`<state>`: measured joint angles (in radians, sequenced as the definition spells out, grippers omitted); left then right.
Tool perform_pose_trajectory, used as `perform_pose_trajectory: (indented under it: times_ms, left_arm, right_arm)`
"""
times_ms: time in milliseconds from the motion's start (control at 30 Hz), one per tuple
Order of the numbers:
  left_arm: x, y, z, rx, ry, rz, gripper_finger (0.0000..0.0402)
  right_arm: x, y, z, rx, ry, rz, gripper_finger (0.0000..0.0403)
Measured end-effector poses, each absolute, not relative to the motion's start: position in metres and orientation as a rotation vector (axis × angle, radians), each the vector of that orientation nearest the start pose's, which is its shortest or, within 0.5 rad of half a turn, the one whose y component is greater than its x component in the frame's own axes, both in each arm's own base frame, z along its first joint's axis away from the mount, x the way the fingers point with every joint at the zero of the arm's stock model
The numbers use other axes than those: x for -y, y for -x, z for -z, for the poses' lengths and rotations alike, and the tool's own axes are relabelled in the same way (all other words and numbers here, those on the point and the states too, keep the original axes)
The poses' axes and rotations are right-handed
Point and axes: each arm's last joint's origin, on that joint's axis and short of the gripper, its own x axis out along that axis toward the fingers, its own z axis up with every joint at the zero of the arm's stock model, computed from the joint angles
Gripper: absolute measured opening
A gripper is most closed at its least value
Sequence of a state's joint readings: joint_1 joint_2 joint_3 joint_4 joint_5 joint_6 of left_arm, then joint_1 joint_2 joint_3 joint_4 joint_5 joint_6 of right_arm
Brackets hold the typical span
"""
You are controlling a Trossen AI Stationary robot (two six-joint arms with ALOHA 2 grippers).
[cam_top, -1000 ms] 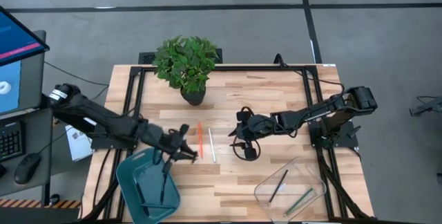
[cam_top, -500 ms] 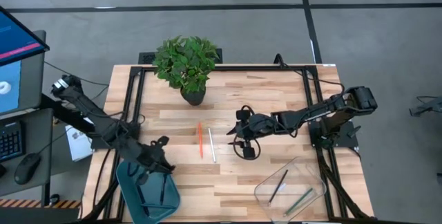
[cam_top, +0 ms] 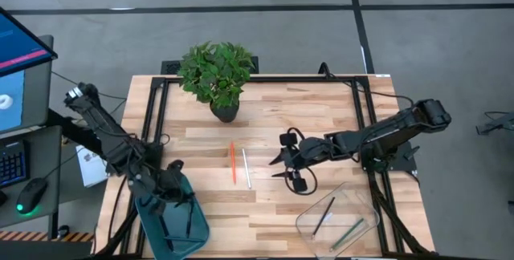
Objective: Sort pens & pencils
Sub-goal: Put the black pen into the blue bin
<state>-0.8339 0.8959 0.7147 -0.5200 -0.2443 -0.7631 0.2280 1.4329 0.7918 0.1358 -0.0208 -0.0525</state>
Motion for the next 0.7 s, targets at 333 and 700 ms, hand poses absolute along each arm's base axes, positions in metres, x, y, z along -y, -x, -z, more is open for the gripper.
perform_pose_trajectory:
  times_ms: [333, 700]
  left_arm:
    - [0.138, -0.116, -0.249, -0.965, 0.535, 0.185, 0.0020]
    - [0.142, -0.109, -0.221, -1.288, 0.657, -0.096, 0.0023]
  right_arm:
    - [-0.072, -0.290, -0.220, -0.513, 0.109, -0.270, 0.0207]
    - [-0.068, -0.291, -0.219, -0.518, 0.112, -0.256, 0.0207]
